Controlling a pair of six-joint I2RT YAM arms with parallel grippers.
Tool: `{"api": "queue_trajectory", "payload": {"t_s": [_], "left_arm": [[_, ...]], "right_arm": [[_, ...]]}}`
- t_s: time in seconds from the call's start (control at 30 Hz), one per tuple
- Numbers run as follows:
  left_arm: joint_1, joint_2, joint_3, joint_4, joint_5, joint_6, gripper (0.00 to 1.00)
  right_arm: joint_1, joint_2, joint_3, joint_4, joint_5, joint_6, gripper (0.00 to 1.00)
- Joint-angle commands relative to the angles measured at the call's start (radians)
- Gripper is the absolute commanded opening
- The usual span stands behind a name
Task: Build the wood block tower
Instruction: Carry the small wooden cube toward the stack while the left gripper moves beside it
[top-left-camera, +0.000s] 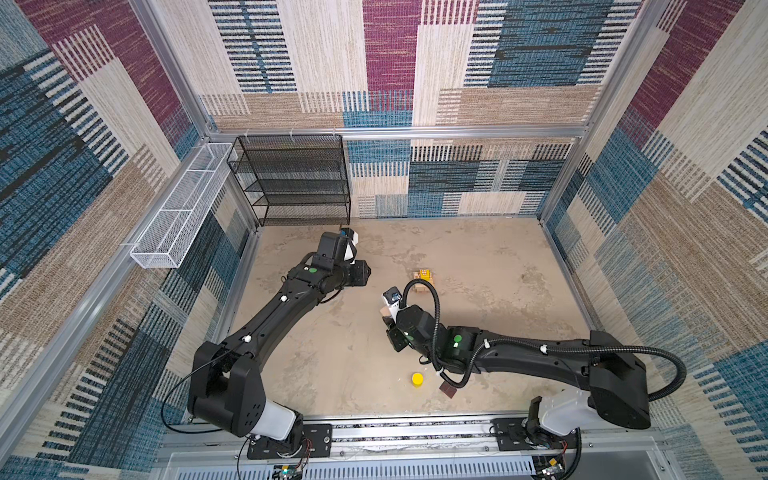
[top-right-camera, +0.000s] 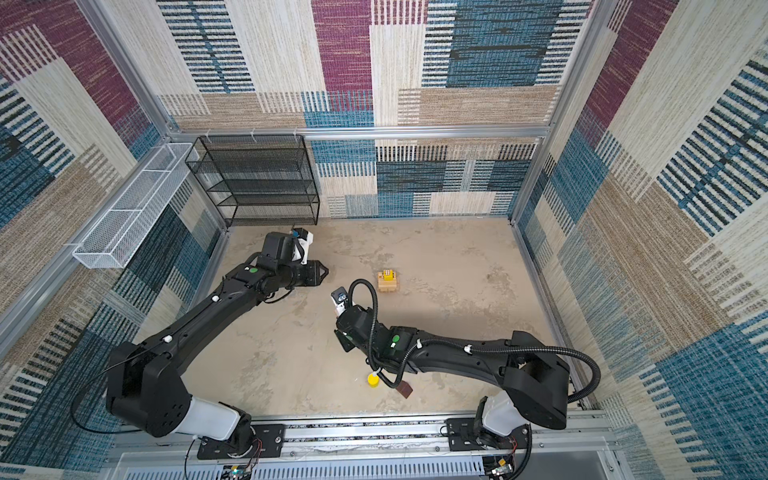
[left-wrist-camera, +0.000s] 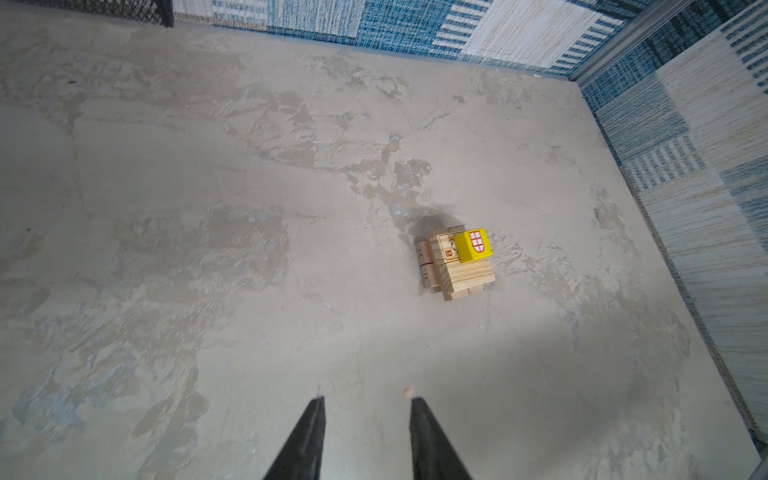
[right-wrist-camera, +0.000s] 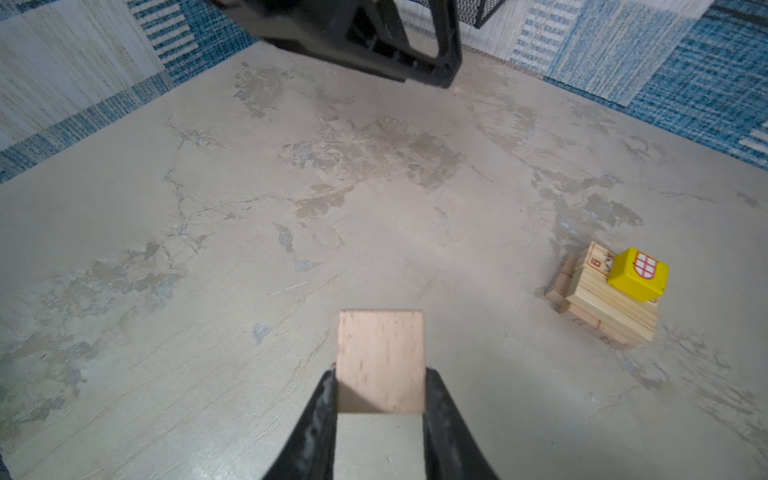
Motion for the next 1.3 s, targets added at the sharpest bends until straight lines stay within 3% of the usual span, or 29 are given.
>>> {"api": "queue_trajectory", "payload": {"t_s": [0.0, 0.2, 0.5, 0.8, 1.27], "left_arm": [[-0.012, 0.016, 0.045, 0.005, 0.015, 0.064, 0.38], [-0.016, 0.024, -0.036, 0.124, 0.090, 0.103, 0.38], [-0.016, -0.013, -0.065, 0.114, 0.249, 0.141, 0.39], [-0.015, -0.091, -0.071, 0.061, 0.197, 0.275, 0.42], [-0.017, -0.034, -0.076, 0.105, 0.345, 0.160, 0.43]], "right_arm": [[-0.023, -0.038, -0.010, -0.043, 0.049, 0.054, 0.00], [-0.117, -0.131, -0.083, -0.029, 0.003, 0.101, 0.00], [-0.203, -0.167, -0.119, 0.015, -0.078, 0.125, 0.00], [-0.260, -0.159, -0.116, 0.019, -0.150, 0.117, 0.00], [-0.342, -0.106, -0.094, -0.070, -0.216, 0.212, 0.00]]}}
